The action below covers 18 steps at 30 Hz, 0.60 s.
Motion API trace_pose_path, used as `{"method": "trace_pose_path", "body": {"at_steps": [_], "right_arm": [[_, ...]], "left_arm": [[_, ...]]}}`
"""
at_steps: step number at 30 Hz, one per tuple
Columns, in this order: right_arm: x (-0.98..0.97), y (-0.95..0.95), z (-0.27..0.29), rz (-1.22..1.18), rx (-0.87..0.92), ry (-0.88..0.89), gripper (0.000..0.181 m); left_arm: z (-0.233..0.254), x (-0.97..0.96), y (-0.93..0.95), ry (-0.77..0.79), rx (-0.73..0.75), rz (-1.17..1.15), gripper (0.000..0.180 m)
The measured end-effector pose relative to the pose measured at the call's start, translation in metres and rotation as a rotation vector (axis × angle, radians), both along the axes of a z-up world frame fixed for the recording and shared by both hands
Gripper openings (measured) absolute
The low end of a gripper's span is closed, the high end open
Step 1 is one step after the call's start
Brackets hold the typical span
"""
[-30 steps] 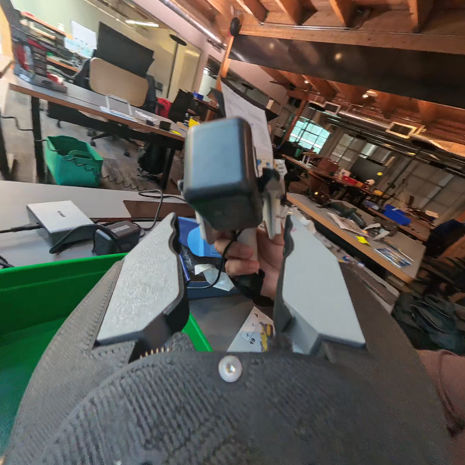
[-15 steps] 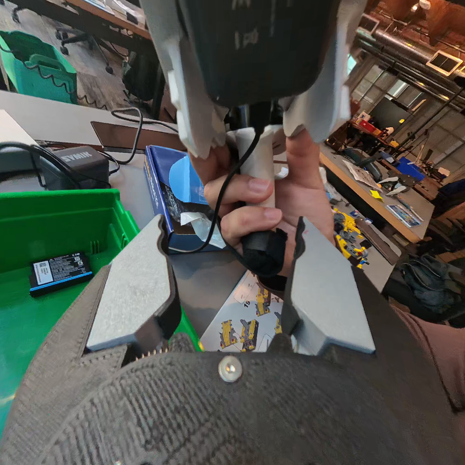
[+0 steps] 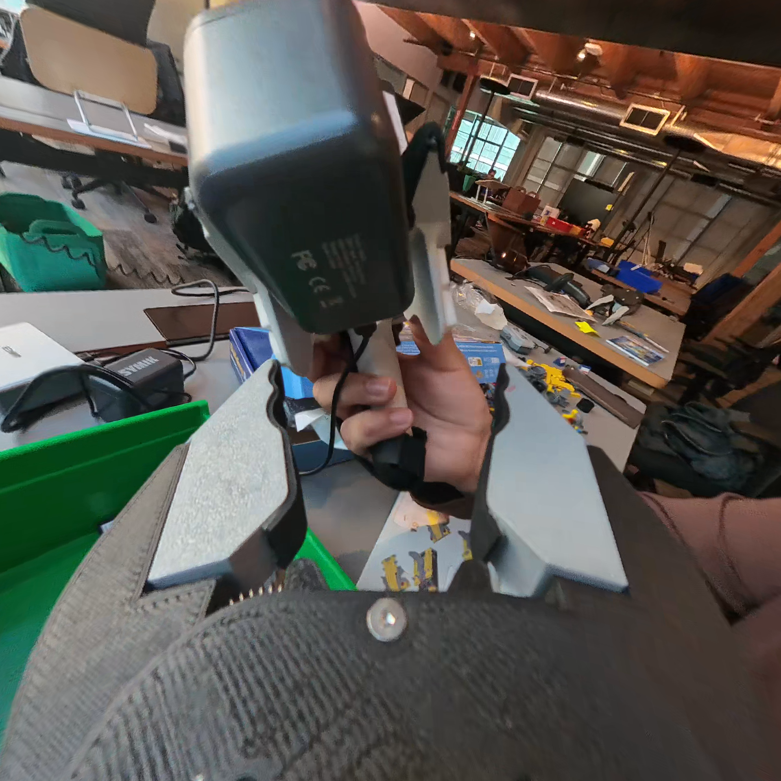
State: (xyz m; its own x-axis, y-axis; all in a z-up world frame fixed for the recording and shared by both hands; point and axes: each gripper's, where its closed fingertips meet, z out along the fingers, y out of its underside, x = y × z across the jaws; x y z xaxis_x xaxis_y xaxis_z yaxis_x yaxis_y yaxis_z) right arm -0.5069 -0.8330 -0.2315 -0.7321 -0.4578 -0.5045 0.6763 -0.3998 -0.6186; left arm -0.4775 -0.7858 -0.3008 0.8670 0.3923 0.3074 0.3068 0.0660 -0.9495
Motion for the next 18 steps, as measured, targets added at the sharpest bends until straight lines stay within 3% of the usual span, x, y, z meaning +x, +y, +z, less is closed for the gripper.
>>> {"method": "trace_pose_path", "body": {"at_steps": [2,6,13,15,18], "right_arm": [[0.008,-0.006,-0.001,-0.005,0.051,0.069,0.063],[0.028,-0.022,-0.011,0.037,0.179,0.189,0.063],[0.061,-0.051,-0.048,0.096,0.456,0.419,0.063],[0.070,-0.055,-0.052,0.120,0.488,0.461,0.063],[0.082,-0.062,-0.070,0.150,0.593,0.545,0.062]], "left_arm": [[0.003,0.005,-0.012,0.055,0.040,0.025,0.087],[0.023,0.014,-0.053,0.113,0.200,0.087,0.082],[0.003,0.037,-0.074,0.102,0.093,-0.002,0.079],[-0.007,0.035,-0.078,0.094,0.073,0.019,0.055],[-0.011,0.041,-0.079,0.076,0.124,-0.008,0.056]]}}
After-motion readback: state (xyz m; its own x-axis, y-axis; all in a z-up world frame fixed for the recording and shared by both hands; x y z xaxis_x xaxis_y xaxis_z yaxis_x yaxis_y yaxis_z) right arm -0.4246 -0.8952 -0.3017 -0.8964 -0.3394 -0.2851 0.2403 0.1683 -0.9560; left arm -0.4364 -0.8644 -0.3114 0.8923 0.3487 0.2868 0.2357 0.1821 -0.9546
